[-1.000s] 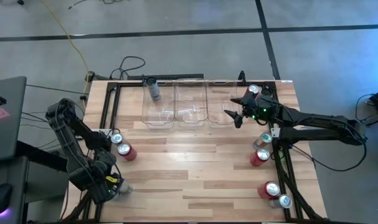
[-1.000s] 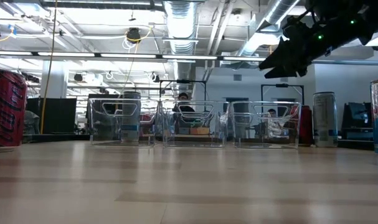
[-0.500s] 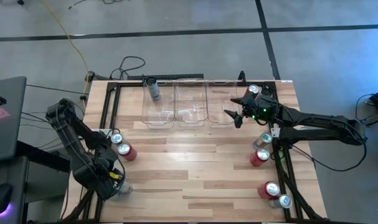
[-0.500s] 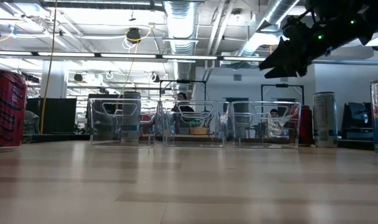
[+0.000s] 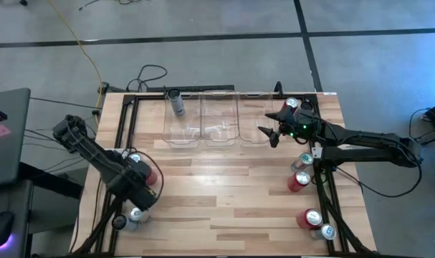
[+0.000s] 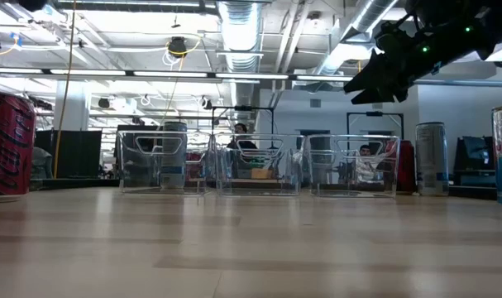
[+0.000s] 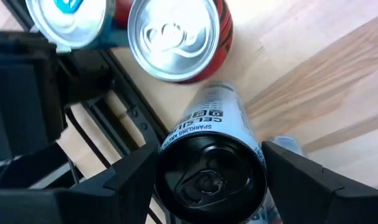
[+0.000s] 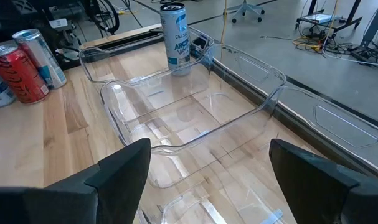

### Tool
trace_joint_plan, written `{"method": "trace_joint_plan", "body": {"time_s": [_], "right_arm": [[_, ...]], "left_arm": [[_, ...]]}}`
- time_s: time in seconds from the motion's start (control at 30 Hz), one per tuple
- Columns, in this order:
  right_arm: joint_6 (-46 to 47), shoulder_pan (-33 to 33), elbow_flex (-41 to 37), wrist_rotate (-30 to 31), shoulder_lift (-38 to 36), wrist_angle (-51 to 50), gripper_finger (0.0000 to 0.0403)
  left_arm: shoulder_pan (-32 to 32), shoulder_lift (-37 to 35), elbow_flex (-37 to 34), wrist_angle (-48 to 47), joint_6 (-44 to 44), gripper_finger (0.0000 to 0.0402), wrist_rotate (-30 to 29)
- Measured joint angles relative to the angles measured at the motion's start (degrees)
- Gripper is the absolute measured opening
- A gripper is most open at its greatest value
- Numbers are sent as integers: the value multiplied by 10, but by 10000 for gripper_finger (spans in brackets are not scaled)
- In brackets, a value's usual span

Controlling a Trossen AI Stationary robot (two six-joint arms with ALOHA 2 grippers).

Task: Sort soda cans
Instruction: Put the white-blue soda can into the left transparent bin

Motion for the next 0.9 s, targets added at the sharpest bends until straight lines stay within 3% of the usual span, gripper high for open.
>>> {"method": "trace_joint_plan", "body": {"time_s": [0.2,0.9], "right_arm": [[0,0,0,0,0,0,350],[6,0,0,0,0,0,350]], "left_arm": [[29,0,0,0,45,257,0],[75,0,1,15,78,257,-28]]}}
